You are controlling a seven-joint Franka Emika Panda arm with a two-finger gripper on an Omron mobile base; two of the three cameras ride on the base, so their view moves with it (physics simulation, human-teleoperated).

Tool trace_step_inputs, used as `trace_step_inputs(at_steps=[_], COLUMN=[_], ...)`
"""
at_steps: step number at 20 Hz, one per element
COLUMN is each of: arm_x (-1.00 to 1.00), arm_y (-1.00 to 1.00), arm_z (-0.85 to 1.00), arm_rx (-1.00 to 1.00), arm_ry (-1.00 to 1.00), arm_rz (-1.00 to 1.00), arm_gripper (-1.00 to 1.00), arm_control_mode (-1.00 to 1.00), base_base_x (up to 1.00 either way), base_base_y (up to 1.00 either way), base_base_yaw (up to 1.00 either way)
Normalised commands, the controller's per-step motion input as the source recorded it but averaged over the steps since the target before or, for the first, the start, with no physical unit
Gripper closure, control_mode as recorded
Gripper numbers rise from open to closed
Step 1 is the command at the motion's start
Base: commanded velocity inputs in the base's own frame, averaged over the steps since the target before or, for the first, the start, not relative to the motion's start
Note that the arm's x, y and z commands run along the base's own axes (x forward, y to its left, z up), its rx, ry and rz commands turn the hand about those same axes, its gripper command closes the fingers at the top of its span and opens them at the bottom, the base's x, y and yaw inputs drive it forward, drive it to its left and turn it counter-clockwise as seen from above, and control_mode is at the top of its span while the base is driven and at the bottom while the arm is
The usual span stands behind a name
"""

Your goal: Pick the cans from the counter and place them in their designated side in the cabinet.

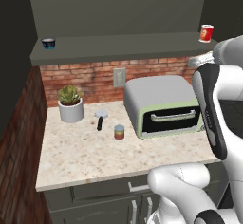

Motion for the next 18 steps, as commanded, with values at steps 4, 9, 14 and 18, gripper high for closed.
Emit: trace_step_inputs(at_steps=[4,9,14,18], arm_x=[0.18,0.26,0.21,0.24], arm_y=[-0.1,-0.09,-0.1,-0.1], arm_z=[0.11,0.1,0.1,0.06], arm_rx=[0.0,0.0,0.0,0.0], arm_ry=[0.0,0.0,0.0,0.0], arm_rz=[0.0,0.0,0.0,0.0], arm_gripper=[1.0,1.0,1.0,1.0], arm_control_mode=[-1.0,-1.0,-1.0,-1.0], base_base_x=[0.0,0.0,0.0,0.0], base_base_y=[0.0,0.0,0.0,0.0], base_base_yaw=[0.0,0.0,0.0,0.0])
